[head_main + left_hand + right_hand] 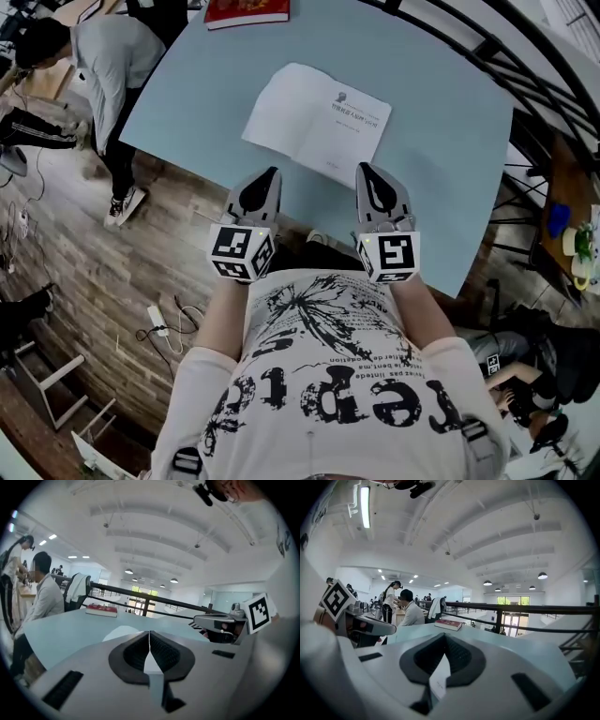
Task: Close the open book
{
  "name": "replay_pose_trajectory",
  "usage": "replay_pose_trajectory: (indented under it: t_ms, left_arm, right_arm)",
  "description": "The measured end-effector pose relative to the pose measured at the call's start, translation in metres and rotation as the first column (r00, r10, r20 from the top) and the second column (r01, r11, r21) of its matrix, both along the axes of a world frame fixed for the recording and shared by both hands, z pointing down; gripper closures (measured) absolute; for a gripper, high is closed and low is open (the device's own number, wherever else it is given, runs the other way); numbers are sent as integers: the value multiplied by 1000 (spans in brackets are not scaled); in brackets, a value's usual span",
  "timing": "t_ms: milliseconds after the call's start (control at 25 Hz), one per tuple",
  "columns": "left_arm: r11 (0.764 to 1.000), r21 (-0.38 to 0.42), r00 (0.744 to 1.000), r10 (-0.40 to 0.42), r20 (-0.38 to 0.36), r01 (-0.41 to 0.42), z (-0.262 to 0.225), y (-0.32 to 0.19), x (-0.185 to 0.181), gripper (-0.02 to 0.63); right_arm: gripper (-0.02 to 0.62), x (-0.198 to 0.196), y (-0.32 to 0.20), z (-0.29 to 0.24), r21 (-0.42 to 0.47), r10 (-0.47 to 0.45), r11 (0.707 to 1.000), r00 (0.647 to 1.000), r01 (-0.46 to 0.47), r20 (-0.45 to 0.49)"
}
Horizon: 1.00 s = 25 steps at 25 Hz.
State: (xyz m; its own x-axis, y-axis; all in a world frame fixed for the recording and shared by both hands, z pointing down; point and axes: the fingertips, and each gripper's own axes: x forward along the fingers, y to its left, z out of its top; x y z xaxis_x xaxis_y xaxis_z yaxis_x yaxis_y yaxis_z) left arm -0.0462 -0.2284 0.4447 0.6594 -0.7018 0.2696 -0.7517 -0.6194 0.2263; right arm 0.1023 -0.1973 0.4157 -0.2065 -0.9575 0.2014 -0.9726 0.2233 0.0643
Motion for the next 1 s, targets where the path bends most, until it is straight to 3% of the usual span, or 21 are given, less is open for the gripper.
replay_pose_trajectory:
  t_ms: [200, 280, 360, 480, 640, 920, 1000]
  left_arm:
    - [977, -206, 993, -72, -91, 52, 52, -17, -3, 584]
    - [954, -293, 988, -104, -115, 67, 73, -24, -6, 580]
    - [919, -388, 976, -140, -167, 66, 92, -32, -9, 527]
    - [864, -503, 937, -207, -280, 41, 110, -47, -11, 497]
    - [791, -611, 860, -302, -411, -15, 126, -65, -9, 466]
    - [706, -706, 773, -418, -477, -54, 157, -92, -9, 446]
    - [691, -720, 757, -442, -481, -54, 163, -97, -11, 446]
  right_arm:
    - [584, 7, -22, 14, -32, 6, 999, 1000, -5, 22]
    - [584, 9, -30, 16, -34, 16, 999, 999, -15, 28]
    - [584, 10, -36, 18, -37, 29, 999, 999, -28, 29]
    - [584, 12, -42, 22, -49, 49, 998, 999, -48, 23]
    - [584, 14, -46, 24, -60, 64, 996, 998, -64, -12]
    - [584, 24, -49, 25, -64, 100, 992, 993, -104, -68]
    - [584, 27, -48, 25, -64, 108, 992, 990, -113, -86]
